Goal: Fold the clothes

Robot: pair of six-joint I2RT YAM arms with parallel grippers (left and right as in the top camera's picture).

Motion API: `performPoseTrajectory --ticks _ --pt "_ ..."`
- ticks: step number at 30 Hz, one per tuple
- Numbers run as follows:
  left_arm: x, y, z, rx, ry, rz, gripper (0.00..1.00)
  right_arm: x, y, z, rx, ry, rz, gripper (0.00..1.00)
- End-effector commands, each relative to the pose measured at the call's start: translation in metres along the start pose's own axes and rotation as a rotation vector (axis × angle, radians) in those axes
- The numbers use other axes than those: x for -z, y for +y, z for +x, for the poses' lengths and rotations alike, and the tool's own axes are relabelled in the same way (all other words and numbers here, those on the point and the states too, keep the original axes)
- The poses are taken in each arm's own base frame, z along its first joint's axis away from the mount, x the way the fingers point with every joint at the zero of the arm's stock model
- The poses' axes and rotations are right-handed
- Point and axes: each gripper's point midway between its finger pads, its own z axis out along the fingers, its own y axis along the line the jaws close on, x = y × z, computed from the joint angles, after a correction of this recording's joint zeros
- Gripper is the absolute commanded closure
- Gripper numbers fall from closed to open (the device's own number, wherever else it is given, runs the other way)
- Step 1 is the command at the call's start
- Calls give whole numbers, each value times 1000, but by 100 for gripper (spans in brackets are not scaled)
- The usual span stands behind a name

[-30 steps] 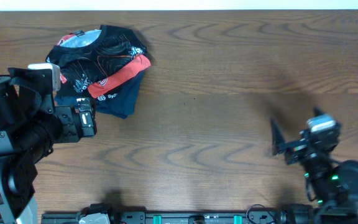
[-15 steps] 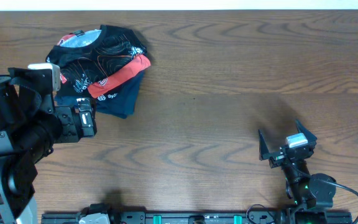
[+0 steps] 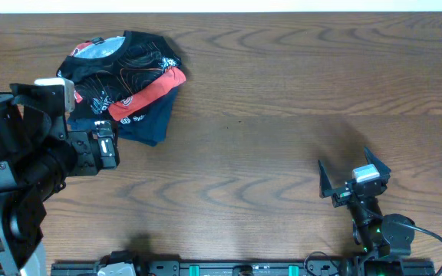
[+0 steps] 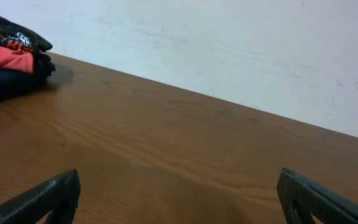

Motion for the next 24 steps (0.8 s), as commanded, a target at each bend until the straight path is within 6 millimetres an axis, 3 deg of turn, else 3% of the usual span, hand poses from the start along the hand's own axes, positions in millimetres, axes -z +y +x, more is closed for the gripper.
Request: performPoseTrajectory --ticks 1,17,24 --pt "-1 -2 1 10 3 8 2 0 2 -1 5 -9 -9 1" --pt "3 -6 1 -15 -9 15 2 0 2 -1 6 -9 -9 1" --pt "20 -12 -35 -109 -327 12 2 0 2 -1 5 -9 -9 1"
